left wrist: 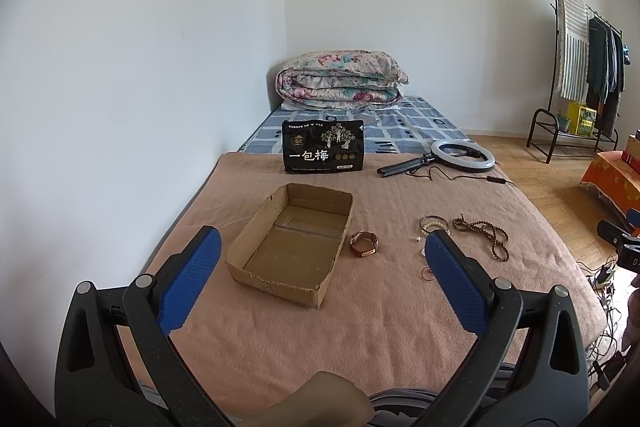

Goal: Organize jewelry

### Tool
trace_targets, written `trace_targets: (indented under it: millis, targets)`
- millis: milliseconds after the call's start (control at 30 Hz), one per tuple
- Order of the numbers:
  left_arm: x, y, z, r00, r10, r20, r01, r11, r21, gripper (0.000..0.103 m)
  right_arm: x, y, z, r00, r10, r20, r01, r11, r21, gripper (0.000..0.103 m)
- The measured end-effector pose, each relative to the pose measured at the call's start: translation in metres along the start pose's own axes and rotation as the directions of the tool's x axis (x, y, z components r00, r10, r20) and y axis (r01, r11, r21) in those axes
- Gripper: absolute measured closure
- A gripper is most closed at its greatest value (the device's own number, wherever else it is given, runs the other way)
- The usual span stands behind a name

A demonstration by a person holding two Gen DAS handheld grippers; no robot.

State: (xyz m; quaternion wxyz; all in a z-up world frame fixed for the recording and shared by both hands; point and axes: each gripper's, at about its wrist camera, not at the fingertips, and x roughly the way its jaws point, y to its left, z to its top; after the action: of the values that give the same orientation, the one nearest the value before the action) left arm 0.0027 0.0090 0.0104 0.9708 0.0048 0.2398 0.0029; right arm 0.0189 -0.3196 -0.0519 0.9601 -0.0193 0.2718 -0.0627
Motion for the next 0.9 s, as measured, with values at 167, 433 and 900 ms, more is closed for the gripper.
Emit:
trace_targets:
  millis: [167,433,900]
  targets:
    - [0.005,0.004,0.008,1.000,0.002,-0.009,-0.002,1.000,0.001,0.000,0.002,0.000,0.005,1.000,0.005,-0.007,-0.005,1.000,0.007,0.000]
    - [0.000,0.001,-0.002,1.000,0.005,0.000,-0.005,1.000,0.003,0.000,0.004,-0.002,0.013,1.000,0.009,-0.007,-0.009,1.000,0.002,0.000]
    - [0.017,-0.006,-0.001,1.000,-0.001,-0.021,0.001,1.000,0.011,0.000,0.022,-0.004,0.026,0.999,0.018,-0.027,-0.017,1.000,0.009,0.000]
